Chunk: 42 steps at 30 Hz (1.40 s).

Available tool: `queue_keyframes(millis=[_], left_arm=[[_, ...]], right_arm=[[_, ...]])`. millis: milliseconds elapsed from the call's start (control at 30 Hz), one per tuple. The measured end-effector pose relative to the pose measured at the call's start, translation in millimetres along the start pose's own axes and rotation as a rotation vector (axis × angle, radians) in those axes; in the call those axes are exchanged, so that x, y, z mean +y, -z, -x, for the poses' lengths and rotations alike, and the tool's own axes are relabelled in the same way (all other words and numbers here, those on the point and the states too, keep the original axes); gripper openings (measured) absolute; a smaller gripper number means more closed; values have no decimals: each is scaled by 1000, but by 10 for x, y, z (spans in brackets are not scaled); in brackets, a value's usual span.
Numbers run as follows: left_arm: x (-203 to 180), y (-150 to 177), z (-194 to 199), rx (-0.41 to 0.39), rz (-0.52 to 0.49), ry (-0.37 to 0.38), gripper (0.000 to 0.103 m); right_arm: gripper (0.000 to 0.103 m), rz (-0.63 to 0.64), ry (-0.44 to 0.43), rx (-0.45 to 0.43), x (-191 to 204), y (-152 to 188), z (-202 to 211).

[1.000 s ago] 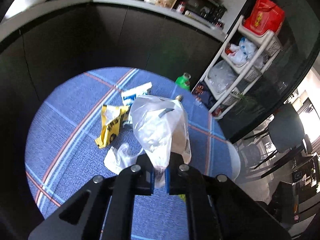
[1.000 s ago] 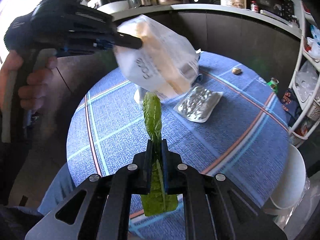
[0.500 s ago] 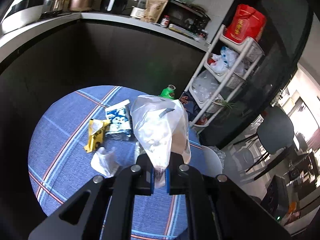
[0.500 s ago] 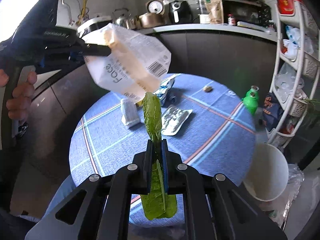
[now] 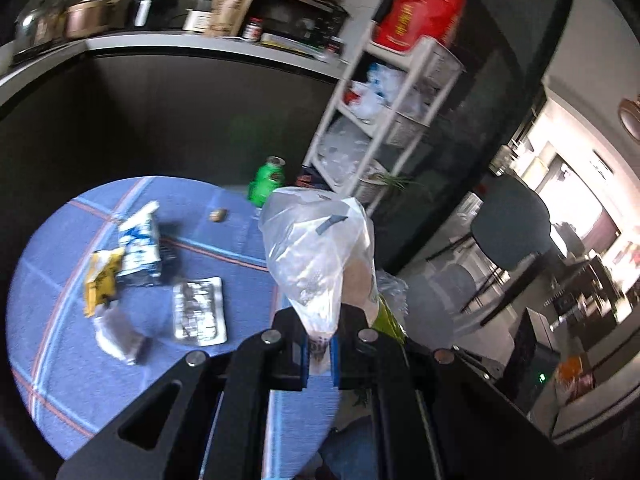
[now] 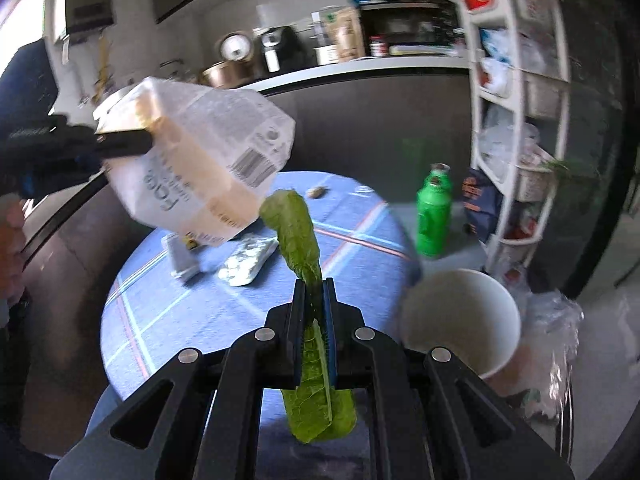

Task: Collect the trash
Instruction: 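Carry the plastic bag and lettuce leaf to the white bin and release both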

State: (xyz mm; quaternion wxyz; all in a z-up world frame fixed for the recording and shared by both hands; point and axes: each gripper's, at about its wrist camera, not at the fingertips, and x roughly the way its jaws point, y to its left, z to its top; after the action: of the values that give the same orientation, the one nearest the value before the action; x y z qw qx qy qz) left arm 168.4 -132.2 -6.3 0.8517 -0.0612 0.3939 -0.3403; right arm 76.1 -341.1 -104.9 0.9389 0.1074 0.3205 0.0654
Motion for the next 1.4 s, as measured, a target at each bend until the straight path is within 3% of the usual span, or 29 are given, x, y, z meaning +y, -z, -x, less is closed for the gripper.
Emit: queue_keyframes(millis=[200,500,800,1100,1200,1267,1333,1400], left_arm=[[-285,-15,-398,61,-47,49,8],[-519,-5,-990,142,-87,52,8],[-678,-1,-1516,212,-143,26,8],[-681,-54,-1789,236,-152,-3,8],[-678,-77,-1867,242,-158,-11,8],[-685,-83,-1926,248,-162,-13,8],[-700,-83,-2001,256,-169,-17,8],[-704,-73,-2076,267,-170,-14,8]], right_arm=[[8,-86,73,-8,-417,98,7],[8,-215,165,23,-1015,280,-126],[8,-257,187,45,-1386,260,-472],[11,-249,196,86,-1655,205,-962],[22,-222,192,100,-1691,224,-1092],[38,-188,198,112,-1691,236,-1159],[45,-155,212,116,-1677,250,-1187],[45,-132,224,121,-1672,272,-1189]])
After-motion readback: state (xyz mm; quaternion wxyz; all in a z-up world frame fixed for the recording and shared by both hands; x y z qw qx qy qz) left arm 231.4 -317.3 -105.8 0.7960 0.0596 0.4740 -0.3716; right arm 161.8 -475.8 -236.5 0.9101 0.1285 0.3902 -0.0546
